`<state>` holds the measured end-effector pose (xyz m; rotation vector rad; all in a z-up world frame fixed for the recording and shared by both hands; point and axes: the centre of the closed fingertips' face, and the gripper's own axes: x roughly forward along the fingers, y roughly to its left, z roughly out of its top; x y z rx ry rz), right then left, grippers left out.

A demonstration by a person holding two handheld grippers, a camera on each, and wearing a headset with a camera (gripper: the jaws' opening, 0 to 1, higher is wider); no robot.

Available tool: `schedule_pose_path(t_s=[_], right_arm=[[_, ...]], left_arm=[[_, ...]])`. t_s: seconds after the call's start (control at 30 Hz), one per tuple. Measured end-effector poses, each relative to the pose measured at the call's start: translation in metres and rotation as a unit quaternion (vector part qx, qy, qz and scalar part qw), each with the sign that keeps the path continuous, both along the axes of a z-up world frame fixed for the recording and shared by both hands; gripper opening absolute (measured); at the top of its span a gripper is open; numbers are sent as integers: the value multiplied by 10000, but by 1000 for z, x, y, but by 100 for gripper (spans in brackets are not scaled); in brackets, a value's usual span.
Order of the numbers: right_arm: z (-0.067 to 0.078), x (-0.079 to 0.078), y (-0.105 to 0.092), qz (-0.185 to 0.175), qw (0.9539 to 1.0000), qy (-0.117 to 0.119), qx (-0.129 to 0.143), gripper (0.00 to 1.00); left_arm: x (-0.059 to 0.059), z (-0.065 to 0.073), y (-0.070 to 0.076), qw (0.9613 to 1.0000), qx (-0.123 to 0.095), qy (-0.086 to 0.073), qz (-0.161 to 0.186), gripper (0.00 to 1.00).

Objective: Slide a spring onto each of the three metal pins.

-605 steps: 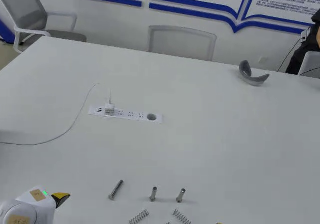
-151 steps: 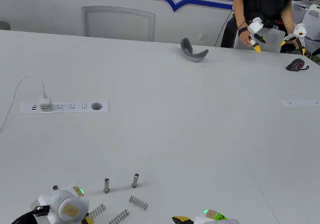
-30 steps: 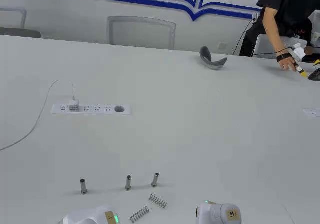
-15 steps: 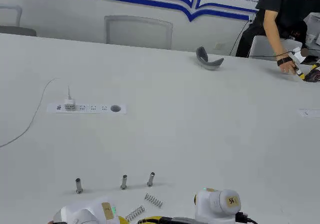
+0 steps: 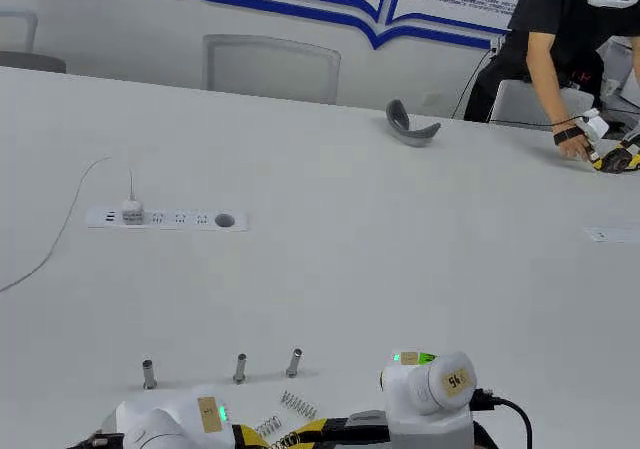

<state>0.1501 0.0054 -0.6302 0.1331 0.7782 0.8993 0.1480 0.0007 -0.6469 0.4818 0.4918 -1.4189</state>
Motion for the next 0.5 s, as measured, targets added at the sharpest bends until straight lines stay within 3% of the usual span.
schedule_pose_path(t_s=[0.5], right_arm=[[-1,-9,7,703,9971,-6,-307,13]], left_arm=[[-10,4,0,9993,-41,-96,-354,9]])
